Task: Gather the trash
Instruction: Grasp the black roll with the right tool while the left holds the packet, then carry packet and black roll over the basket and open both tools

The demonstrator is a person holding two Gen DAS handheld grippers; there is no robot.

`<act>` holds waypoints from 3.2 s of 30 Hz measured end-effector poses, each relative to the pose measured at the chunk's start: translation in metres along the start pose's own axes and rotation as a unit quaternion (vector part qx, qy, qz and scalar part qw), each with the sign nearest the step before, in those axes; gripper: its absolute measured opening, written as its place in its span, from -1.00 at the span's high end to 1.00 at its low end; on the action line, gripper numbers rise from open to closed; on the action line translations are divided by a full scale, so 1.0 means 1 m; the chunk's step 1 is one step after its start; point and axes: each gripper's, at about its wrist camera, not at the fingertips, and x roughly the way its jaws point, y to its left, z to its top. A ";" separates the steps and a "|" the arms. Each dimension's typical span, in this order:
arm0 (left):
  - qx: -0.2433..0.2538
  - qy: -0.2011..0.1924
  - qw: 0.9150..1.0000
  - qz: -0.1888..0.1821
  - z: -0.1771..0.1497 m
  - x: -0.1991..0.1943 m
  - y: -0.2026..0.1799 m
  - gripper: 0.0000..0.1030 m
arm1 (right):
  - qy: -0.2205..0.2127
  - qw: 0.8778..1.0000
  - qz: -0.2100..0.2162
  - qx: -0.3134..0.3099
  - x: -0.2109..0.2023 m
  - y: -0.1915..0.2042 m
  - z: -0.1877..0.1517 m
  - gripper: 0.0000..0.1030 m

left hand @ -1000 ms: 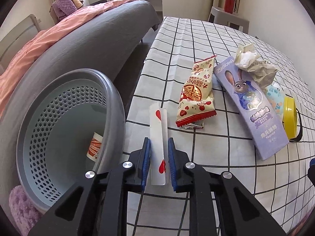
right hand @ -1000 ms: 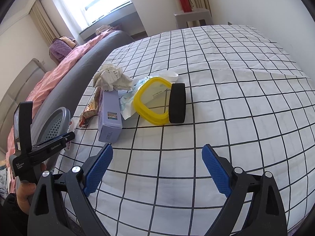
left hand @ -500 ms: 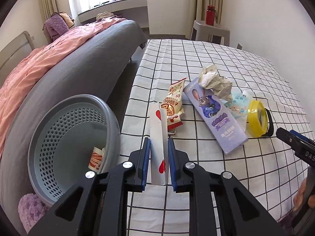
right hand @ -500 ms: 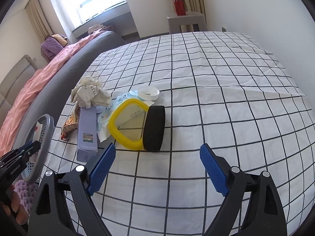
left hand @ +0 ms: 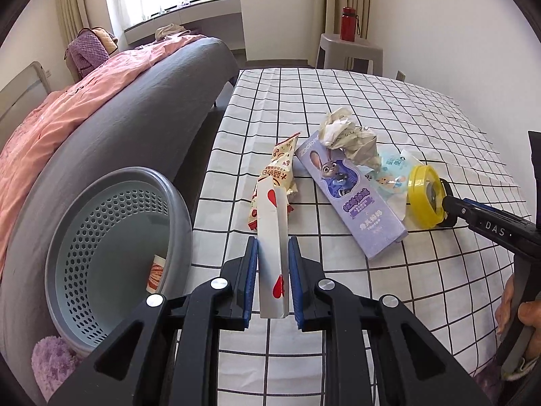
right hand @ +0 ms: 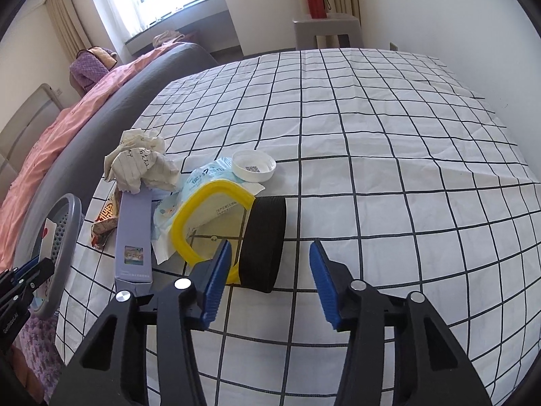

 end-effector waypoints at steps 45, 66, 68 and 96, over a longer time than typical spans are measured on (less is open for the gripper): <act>-0.030 -0.017 0.999 -0.023 -0.027 -0.023 0.068 0.65 | -0.072 0.997 0.003 -0.014 -0.087 0.074 -0.036 0.64; -0.093 -0.008 0.996 0.012 -0.047 -0.014 0.219 0.65 | -0.012 0.980 0.135 -0.147 -0.020 0.278 -0.033 0.64; -0.096 -0.002 0.995 0.016 -0.048 -0.009 0.226 0.65 | -0.003 0.978 0.142 -0.154 -0.012 0.290 -0.034 0.64; -0.135 0.007 0.989 0.059 -0.057 0.002 0.256 -0.21 | 0.020 0.971 0.149 -0.188 0.021 0.331 -0.039 0.22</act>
